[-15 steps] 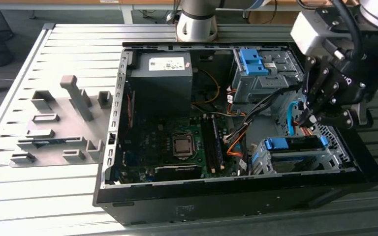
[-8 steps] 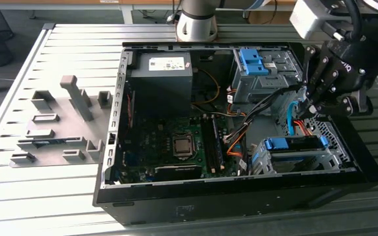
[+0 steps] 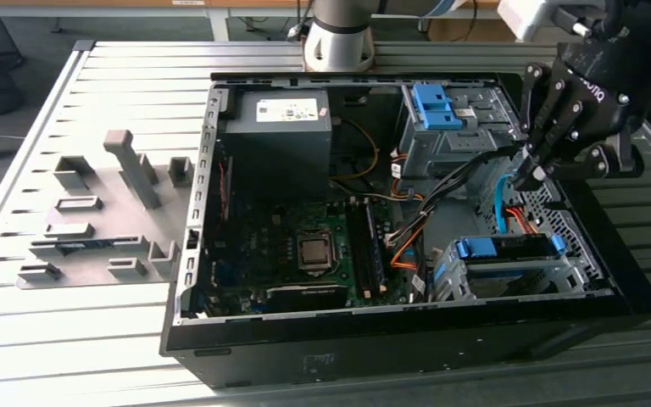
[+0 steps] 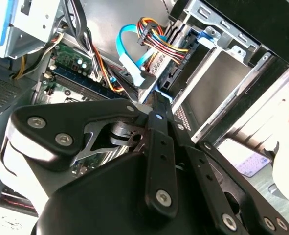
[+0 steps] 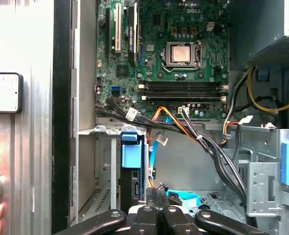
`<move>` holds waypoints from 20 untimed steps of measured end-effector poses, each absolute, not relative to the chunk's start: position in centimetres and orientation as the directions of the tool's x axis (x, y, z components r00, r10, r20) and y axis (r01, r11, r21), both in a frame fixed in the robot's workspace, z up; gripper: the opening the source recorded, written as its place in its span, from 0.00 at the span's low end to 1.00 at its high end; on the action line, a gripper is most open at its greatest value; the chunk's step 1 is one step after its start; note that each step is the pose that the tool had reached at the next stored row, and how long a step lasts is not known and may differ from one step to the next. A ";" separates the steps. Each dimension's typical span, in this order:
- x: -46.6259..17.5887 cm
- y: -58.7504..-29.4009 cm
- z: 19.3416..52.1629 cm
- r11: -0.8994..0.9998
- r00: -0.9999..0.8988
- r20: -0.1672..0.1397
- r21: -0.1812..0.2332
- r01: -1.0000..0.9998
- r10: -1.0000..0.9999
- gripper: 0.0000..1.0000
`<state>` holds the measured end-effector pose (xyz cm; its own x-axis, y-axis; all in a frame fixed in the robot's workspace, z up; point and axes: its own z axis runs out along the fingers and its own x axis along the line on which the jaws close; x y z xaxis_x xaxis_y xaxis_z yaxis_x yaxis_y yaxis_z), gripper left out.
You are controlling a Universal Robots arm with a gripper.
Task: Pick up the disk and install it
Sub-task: 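Insert the second disk wire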
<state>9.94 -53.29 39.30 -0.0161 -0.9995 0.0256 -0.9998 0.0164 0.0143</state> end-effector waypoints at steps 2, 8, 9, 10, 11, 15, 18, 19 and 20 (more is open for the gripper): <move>9.9 -53.0 39.5 0.019 -0.018 0.029 0.014 -1.000 -0.999 0.11; 10.0 -52.1 39.6 0.031 -0.030 0.033 0.014 -0.999 -0.999 0.11; 10.0 -52.0 39.5 0.033 -0.033 0.036 0.015 -0.999 -0.999 0.11; 10.0 -52.0 39.5 0.036 -0.036 0.038 0.015 -0.999 -0.999 0.11; 10.0 -51.9 39.5 0.041 -0.040 0.039 0.016 -0.999 -0.998 0.11; 10.1 -51.5 39.4 0.053 -0.052 0.046 0.017 -0.998 -0.998 0.17; 10.1 -51.0 39.3 0.053 -0.052 0.046 0.017 -0.998 -0.998 0.24; 10.1 -50.9 39.3 0.053 -0.052 0.046 0.017 -0.998 -0.998 0.24; 10.1 -50.8 39.2 0.053 -0.052 0.047 0.017 -0.998 -0.998 0.24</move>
